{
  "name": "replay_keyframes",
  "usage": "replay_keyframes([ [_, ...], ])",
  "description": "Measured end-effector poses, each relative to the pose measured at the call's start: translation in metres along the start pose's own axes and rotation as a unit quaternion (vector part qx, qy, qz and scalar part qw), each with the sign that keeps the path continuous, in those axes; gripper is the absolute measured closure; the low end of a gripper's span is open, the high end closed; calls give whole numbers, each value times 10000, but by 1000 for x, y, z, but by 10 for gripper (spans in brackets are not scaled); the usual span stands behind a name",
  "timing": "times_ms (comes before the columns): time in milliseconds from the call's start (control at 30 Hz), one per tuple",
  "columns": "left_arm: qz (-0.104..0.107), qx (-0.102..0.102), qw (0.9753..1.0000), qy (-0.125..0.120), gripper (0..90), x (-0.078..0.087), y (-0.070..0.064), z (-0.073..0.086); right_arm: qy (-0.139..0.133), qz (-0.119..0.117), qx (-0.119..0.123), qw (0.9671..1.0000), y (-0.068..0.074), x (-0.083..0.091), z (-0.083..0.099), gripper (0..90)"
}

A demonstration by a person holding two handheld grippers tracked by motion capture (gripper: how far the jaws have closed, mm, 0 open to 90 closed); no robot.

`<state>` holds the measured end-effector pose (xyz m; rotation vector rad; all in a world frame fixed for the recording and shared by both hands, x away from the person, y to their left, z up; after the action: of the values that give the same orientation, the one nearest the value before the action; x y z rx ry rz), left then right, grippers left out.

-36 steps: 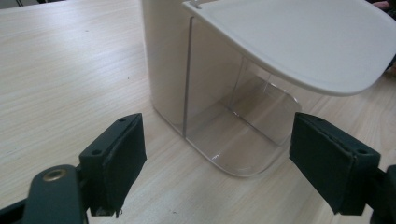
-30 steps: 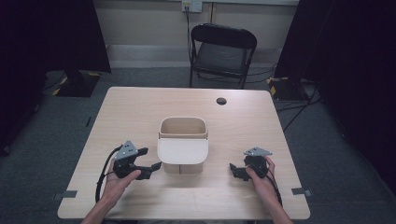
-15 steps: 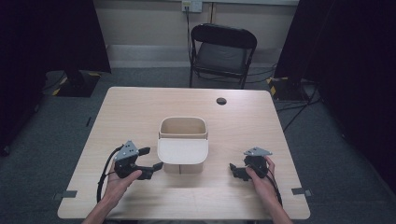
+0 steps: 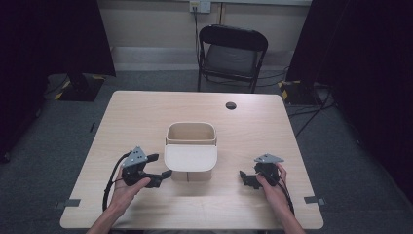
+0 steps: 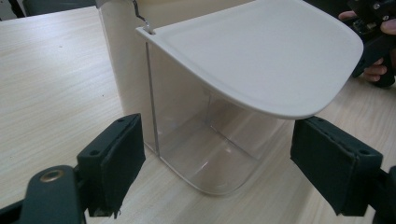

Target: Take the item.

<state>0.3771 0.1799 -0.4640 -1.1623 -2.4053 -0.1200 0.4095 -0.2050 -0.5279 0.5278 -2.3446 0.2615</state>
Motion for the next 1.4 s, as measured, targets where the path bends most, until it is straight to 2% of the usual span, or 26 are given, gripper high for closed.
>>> replay_keyframes([
  [233, -21, -6, 10000, -27, 167, 2, 0, -3, -3, 0, 3, 10000, 0, 0, 0, 116],
  [333, -18, 58, 9999, -96, 167, 1, -1, -5, -2, 1, 4, 10000, 0, 0, 0, 116],
  [567, 26, 90, 9999, -79, 162, 0, -1, -5, -2, 1, 2, 10000, 0, 0, 0, 116],
  [867, -57, 28, 9999, -108, 190, 3, -2, -9, -2, 1, 3, 10000, 0, 0, 0, 116],
  [1400, -71, -96, 9998, -174, 214, 5, 1, -19, -2, 1, 4, 10000, 0, 0, 0, 116],
])
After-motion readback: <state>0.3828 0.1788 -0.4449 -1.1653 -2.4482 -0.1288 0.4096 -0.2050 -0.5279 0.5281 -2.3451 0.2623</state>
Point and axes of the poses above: each handheld gripper's, and its own axes: x roughly backward along the jaws, z roughly out of its underside, y roughly to its left, the point moved 4 cm from there along -x, roughly forward along the jaws, and after that the axes turned 2 degrees about z, right-handed, at the moved point
